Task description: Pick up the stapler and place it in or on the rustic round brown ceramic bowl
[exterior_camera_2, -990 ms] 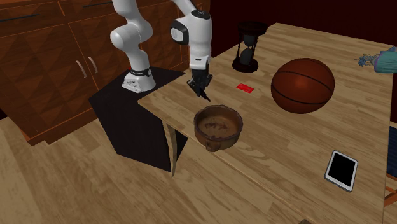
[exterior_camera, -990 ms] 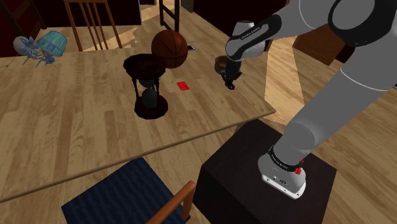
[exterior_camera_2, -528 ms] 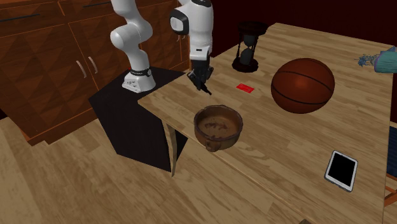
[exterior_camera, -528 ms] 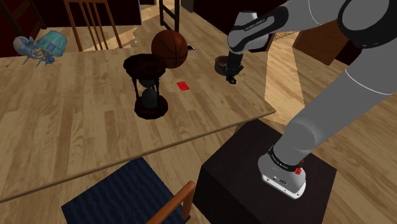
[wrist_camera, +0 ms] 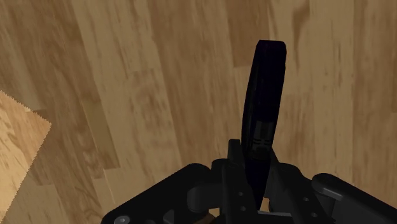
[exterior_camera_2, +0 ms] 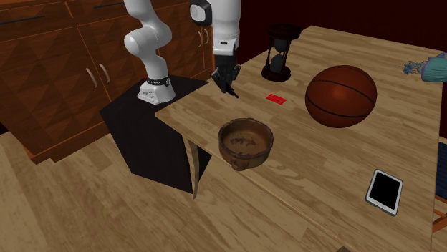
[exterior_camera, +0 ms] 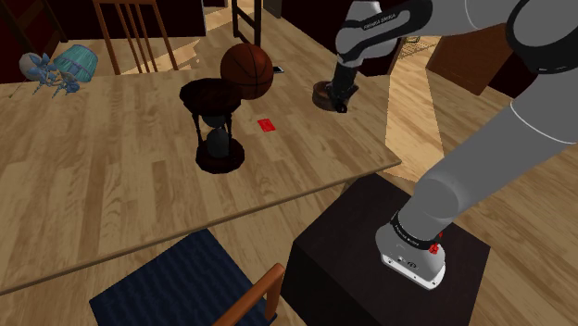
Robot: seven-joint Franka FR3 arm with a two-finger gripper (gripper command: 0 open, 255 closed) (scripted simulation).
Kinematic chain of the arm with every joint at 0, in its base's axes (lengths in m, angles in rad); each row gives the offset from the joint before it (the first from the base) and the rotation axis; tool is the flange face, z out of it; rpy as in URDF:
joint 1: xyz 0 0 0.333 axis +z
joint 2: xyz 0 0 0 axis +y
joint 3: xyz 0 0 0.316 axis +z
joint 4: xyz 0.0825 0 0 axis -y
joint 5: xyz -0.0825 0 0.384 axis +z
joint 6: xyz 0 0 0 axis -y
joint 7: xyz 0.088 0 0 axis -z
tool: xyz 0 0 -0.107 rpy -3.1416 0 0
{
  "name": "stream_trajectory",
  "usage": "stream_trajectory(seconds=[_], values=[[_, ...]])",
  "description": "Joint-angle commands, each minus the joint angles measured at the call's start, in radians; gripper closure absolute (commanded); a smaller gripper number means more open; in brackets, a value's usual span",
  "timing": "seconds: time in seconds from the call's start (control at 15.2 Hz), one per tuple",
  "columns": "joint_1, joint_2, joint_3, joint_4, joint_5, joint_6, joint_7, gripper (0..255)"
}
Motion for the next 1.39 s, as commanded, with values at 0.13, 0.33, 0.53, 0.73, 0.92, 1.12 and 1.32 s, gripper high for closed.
stream_trajectory(seconds=[0.13,0.33,0.53,0.73,0.92,1.12,1.32], values=[[0.000,-0.024,0.002,0.033,-0.002,-0.057,0.002,255],[0.000,-0.038,0.003,0.060,-0.004,-0.098,0.003,255],[-0.010,0.028,-0.016,0.136,0.005,-0.108,-0.031,255],[-0.026,0.133,-0.040,0.255,0.024,-0.123,-0.082,255],[-0.047,0.241,-0.058,0.385,0.048,-0.147,-0.131,255],[-0.074,0.353,-0.071,0.530,0.075,-0.183,-0.176,255],[-0.106,0.472,-0.078,0.694,0.103,-0.231,-0.217,255]])
